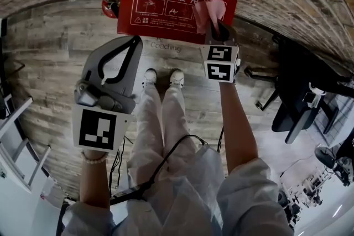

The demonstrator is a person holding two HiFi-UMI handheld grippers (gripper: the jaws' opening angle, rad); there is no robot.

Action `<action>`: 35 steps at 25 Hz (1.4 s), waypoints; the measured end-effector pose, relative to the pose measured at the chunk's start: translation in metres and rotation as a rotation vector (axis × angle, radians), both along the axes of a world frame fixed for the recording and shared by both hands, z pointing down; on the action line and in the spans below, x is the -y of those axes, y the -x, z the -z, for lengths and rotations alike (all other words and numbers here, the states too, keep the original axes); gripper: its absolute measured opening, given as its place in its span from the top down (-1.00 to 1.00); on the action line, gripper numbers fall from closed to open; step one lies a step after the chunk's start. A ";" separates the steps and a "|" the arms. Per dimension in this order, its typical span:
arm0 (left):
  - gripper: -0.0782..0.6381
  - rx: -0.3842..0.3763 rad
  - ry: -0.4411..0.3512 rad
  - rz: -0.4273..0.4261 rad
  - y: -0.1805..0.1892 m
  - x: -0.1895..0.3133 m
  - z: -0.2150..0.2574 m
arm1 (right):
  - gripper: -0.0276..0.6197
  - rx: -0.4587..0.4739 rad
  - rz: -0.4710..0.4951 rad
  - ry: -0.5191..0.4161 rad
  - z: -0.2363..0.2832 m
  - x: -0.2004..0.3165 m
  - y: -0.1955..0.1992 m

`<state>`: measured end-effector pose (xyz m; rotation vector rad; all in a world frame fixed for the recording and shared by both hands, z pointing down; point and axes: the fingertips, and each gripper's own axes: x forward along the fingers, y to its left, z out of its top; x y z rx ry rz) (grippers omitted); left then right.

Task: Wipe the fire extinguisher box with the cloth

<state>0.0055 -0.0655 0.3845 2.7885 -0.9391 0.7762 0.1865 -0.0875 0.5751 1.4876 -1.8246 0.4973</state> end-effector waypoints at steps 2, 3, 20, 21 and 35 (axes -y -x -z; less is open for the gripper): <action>0.79 -0.001 -0.001 -0.004 -0.003 -0.001 0.001 | 0.86 -0.009 -0.013 0.004 0.000 -0.004 -0.009; 0.79 -0.002 -0.003 -0.007 -0.004 -0.001 0.001 | 0.86 -0.013 -0.021 0.006 -0.001 -0.007 -0.013; 0.79 -0.007 -0.014 -0.012 -0.008 -0.005 0.005 | 0.86 -0.023 -0.108 0.026 -0.001 -0.025 -0.048; 0.79 -0.009 -0.018 -0.012 -0.007 -0.005 0.006 | 0.86 -0.015 -0.115 0.022 0.002 -0.026 -0.048; 0.79 0.005 -0.001 0.102 0.050 -0.005 0.005 | 0.86 0.136 0.097 -0.063 0.048 -0.025 0.076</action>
